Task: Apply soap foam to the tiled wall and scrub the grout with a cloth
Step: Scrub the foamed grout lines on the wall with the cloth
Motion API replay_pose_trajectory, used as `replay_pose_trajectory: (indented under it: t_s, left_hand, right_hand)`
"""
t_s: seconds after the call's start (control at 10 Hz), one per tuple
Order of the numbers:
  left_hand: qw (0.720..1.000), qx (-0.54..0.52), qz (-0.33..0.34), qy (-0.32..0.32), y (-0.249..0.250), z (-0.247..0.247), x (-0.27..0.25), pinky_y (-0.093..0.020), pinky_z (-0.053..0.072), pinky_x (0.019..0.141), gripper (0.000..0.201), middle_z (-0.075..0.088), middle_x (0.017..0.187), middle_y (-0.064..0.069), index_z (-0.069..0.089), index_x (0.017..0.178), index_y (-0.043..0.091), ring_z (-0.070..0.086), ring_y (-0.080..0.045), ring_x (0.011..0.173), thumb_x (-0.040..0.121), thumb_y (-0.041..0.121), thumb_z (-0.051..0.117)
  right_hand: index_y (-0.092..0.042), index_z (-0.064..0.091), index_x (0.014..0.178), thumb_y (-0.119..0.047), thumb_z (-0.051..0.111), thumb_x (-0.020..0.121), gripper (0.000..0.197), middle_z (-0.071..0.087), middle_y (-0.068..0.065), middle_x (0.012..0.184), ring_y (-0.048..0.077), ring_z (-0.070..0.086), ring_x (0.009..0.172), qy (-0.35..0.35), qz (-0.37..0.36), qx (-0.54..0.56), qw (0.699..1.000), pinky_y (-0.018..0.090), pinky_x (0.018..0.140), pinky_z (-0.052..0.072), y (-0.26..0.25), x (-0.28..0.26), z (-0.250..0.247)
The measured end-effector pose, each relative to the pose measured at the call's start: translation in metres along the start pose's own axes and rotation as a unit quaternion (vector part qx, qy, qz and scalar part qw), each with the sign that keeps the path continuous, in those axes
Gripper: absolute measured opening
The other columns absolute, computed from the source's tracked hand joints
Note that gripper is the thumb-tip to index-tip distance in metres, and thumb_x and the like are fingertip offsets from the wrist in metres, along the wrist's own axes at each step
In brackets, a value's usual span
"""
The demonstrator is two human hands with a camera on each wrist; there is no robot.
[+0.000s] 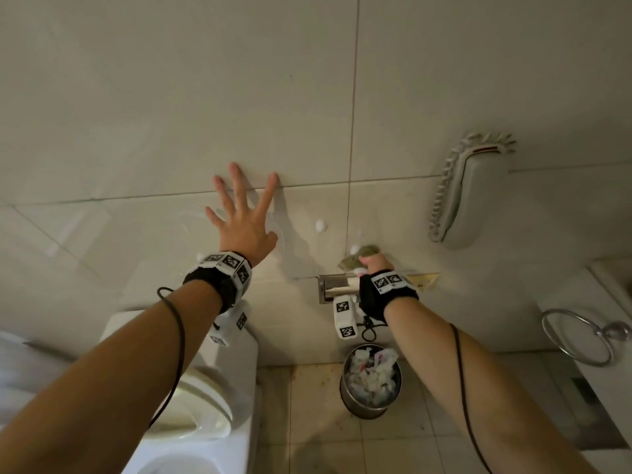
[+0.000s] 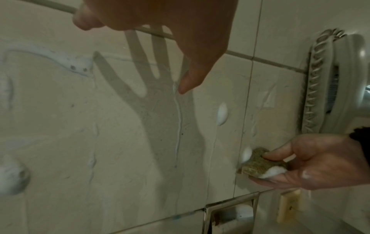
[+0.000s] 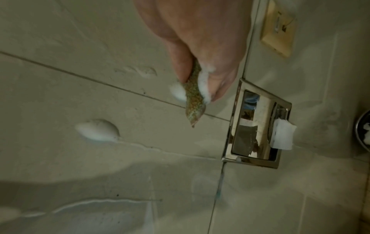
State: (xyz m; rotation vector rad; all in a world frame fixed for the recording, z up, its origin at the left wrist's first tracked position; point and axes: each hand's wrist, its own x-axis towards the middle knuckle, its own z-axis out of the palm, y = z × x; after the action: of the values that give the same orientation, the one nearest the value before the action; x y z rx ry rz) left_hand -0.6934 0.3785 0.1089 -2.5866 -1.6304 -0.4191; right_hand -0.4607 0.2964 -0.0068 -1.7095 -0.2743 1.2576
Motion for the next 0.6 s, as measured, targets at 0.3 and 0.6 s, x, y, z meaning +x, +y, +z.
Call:
replay_pose_trajectory:
  t_s: [0.3,0.6]
  left_hand:
    - [1.000,-0.004,0.019,-0.004,-0.015,-0.009,-0.003,-0.080,0.012,0.107,0.107,-0.032,0.160,-0.007,-0.007,0.152,0.051,-0.023,-0.043,0.148,0.080,0.019,0.065]
    - [0.999,-0.023,-0.007,0.028,-0.072,-0.029,0.001,-0.081,0.014,0.105,0.113,-0.031,0.161,-0.010,-0.009,0.150,0.054,-0.021,-0.047,0.147,0.078,0.010,0.066]
  right_hand:
    - [-0.003,0.054,0.133,-0.027,0.051,0.099,0.042,0.055,0.017,0.137,0.031,0.055,0.124,0.014,-0.049,-0.122,0.991,0.040,0.104,0.046,-0.028,-0.011,0.039]
    - [-0.005,0.054,0.132,-0.029,0.057,0.097,0.043,0.057,0.013,0.135,0.029,0.056,0.121,0.085,-0.075,-0.167,0.979,0.019,0.082,0.042,-0.048,-0.034,0.082]
